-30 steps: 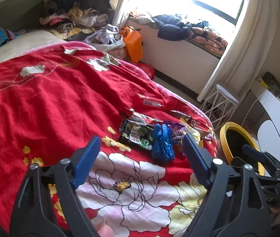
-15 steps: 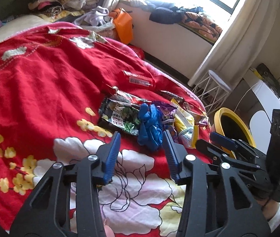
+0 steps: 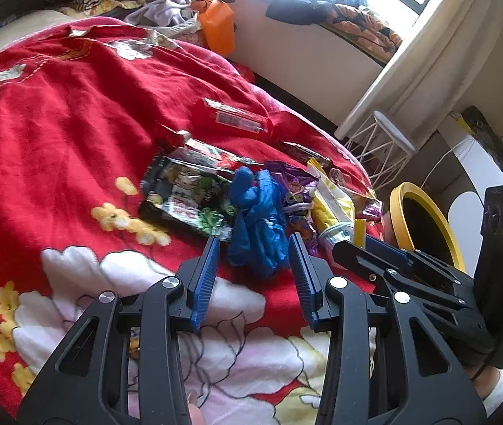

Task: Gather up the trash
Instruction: 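Grasp the blue plastic bag with the left tool while the right tool grasps the white-yellow chip bag, then lift and carry the blue bag and chip bag over the bin with both tools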

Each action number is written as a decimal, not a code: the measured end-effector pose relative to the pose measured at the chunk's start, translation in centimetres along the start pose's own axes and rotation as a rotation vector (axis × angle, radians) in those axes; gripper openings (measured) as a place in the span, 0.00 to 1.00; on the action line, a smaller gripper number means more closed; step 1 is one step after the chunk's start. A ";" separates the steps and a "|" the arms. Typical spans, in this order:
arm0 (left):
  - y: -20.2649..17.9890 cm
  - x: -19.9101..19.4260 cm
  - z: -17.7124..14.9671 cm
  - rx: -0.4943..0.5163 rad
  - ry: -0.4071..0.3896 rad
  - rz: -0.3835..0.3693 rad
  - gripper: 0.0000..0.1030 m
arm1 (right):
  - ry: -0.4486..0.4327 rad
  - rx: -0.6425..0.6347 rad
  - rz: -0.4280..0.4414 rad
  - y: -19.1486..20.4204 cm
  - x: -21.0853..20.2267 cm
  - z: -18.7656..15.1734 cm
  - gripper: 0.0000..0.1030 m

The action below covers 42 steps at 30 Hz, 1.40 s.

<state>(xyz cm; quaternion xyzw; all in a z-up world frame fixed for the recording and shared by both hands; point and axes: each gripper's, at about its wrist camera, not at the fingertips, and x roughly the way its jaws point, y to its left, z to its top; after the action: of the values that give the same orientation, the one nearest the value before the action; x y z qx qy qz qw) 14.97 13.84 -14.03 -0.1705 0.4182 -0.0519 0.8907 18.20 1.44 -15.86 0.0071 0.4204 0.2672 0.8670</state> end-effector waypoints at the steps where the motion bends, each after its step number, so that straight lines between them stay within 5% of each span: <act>1: -0.1 0.2 0.0 0.004 0.004 0.002 0.31 | -0.006 -0.004 0.005 0.1 -0.1 0.0 0.34; 13: -0.8 -0.1 -0.3 0.032 -0.004 0.003 0.04 | -0.057 -0.053 0.018 1.4 -2.2 -0.5 0.24; 31: -0.6 -5.1 0.7 0.040 -0.114 -0.022 0.03 | -0.167 -0.085 0.011 2.8 -6.6 -0.9 0.22; 42: -4.2 -3.5 0.8 0.132 -0.068 -0.127 0.03 | -0.189 -0.021 0.013 0.9 -8.0 -1.0 0.22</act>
<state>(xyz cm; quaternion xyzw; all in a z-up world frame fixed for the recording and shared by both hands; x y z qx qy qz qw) 13.54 10.89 -9.56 -0.1394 0.3718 -0.1298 0.9086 13.02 -1.74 -10.51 0.0261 0.3340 0.2754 0.9011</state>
